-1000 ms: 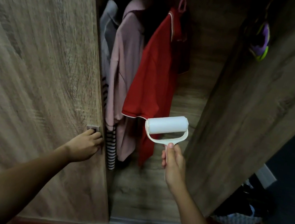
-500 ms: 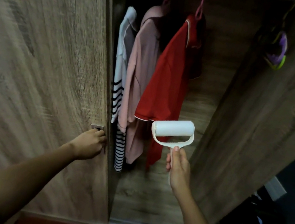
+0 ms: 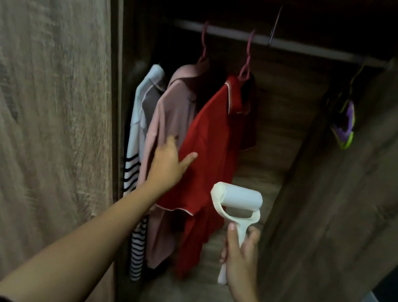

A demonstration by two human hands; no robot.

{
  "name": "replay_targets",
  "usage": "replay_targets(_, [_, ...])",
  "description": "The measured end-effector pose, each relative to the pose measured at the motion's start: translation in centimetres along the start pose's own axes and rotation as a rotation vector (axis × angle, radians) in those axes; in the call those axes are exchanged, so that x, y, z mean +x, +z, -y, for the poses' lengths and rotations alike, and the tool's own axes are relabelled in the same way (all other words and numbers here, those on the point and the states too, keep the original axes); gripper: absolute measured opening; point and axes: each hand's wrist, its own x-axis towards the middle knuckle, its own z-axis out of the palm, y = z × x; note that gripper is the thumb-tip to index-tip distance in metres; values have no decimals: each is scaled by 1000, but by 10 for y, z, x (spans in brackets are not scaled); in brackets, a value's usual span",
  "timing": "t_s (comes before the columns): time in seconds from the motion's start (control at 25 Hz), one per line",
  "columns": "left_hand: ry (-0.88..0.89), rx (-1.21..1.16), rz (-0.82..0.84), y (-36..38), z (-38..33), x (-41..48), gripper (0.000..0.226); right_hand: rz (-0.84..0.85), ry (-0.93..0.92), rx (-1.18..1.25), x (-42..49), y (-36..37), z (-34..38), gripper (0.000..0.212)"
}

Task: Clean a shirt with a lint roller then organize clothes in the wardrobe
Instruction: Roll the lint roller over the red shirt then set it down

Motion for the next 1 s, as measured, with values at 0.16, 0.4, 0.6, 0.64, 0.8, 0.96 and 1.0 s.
replay_targets(0.16, [45,-103,-173,-15,-22,1,20,31,-17,53,17,-10,8,10])
replay_targets(0.4, [230,395,-546,-97,-38,11,27,120,-42,63,32,20,13,9])
replay_targets(0.6, [409,700,-774,-121,-8,34,24,98,-67,-13,39,62,9,13])
replay_targets(0.64, [467,703,-800,-121,2,40,22,89,-59,-53,38,70,7,12])
replay_targets(0.8, [645,601,-904,-115,24,51,17,125,-120,-174,55,108,14,15])
replay_targets(0.96, [671,606,-946,-113,28,54,15,52,-280,-250,120,141,63,30])
replay_targets(1.0, [675,602,-946,-113,28,55,15,39,-319,-257,131,145,63,30])
